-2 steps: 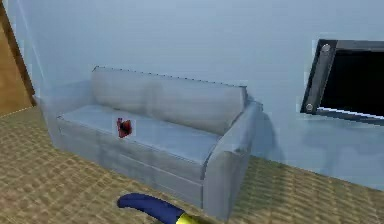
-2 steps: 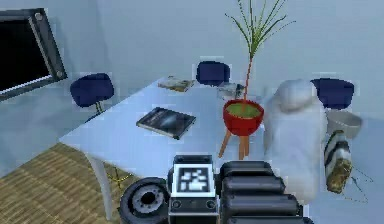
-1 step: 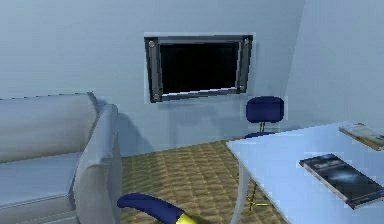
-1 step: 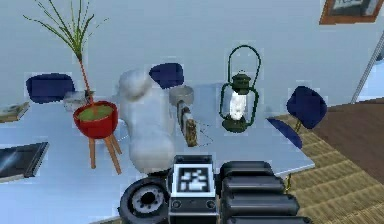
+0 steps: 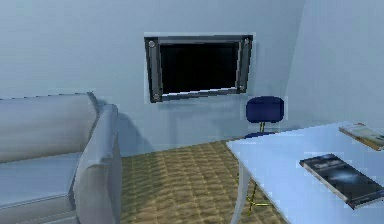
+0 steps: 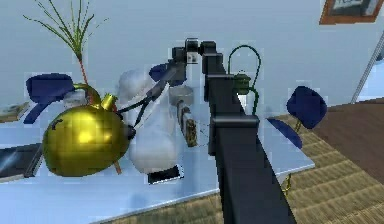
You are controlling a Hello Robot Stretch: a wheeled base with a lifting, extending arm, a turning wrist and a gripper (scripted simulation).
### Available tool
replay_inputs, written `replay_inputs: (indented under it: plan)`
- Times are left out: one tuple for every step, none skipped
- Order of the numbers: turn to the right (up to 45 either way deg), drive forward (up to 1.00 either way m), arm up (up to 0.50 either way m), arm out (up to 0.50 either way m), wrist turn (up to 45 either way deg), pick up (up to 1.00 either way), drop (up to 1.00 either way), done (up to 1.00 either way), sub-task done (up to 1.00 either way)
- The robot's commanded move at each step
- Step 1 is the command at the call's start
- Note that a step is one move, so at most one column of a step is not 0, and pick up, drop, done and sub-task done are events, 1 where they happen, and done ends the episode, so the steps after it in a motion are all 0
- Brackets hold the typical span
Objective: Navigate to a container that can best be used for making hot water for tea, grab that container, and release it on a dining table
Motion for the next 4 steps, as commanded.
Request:
replay_inputs:
  plan:
    - [0.0,0.00,0.00,0.00,39.0,0.00,0.00,0.00,0.00]
    - [0.0,0.00,-0.32,0.00,0.0,0.00,0.00,0.00,0.00]
    - [0.0,0.00,0.00,0.00,0.0,0.00,1.00,0.00,0.00]
    - [0.0,0.00,0.00,-0.10,0.0,0.00,0.00,0.00,0.00]
